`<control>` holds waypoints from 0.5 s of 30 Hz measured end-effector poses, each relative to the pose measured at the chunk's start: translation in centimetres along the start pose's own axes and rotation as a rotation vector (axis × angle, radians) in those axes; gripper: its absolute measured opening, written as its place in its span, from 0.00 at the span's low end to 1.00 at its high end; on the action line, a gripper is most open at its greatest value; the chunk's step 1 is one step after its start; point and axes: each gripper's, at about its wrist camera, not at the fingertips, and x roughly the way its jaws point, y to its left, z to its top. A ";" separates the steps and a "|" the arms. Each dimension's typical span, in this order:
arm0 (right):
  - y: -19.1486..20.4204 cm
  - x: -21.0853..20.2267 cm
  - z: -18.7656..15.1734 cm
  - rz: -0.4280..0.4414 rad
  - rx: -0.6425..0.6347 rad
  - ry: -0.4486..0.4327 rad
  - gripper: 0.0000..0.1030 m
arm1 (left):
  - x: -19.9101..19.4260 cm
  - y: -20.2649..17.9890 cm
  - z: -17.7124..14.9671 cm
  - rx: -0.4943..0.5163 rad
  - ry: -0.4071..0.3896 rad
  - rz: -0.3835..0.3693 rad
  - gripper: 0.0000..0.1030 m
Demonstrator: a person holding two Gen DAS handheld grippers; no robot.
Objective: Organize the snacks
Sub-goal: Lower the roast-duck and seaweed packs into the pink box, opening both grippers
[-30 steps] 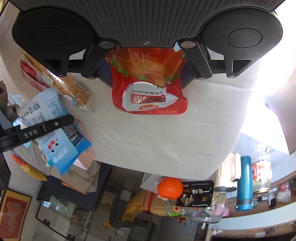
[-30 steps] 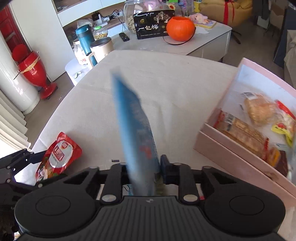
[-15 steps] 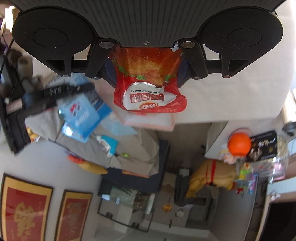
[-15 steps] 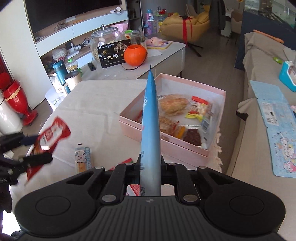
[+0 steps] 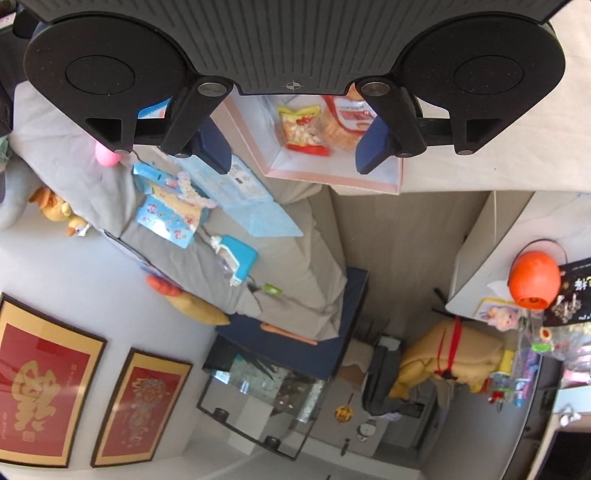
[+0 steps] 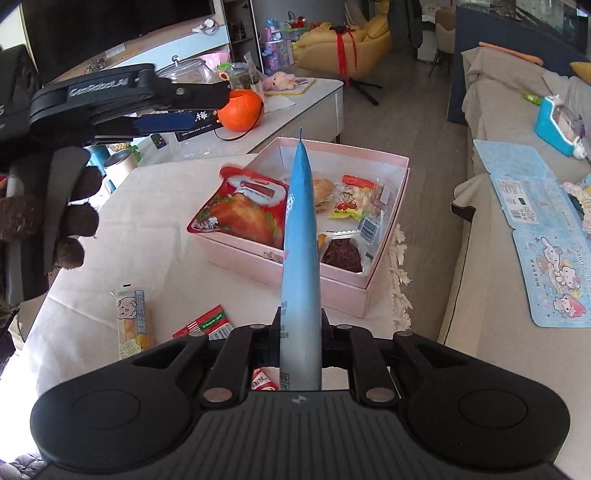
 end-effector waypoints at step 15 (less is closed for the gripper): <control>2.7 4.3 12.9 -0.299 -0.015 -0.164 0.18 | -2.7 -1.9 -4.0 0.253 0.171 0.339 0.77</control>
